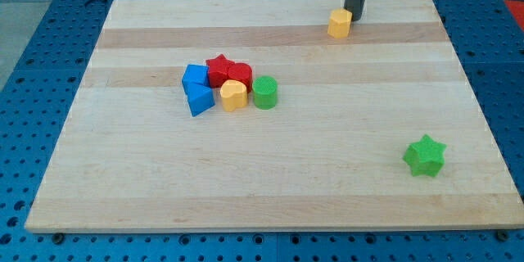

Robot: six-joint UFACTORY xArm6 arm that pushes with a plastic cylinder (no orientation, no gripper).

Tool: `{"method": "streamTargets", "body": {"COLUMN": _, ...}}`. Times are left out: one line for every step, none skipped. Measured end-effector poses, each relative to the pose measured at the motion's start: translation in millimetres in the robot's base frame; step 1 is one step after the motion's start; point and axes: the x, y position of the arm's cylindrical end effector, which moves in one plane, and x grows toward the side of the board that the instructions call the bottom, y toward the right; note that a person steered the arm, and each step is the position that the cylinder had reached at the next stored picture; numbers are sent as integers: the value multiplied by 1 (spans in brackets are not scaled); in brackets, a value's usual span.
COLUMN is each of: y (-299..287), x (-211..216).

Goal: Move yellow hexagon towards the center

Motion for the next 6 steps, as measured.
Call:
{"method": "streamTargets", "body": {"y": -20, "x": 11}}
{"method": "streamTargets", "body": {"y": -63, "x": 7}}
{"method": "streamTargets", "body": {"y": -87, "x": 20}}
{"method": "streamTargets", "body": {"y": -90, "x": 33}}
{"method": "streamTargets", "body": {"y": -85, "x": 16}}
{"method": "streamTargets", "body": {"y": -61, "x": 22}}
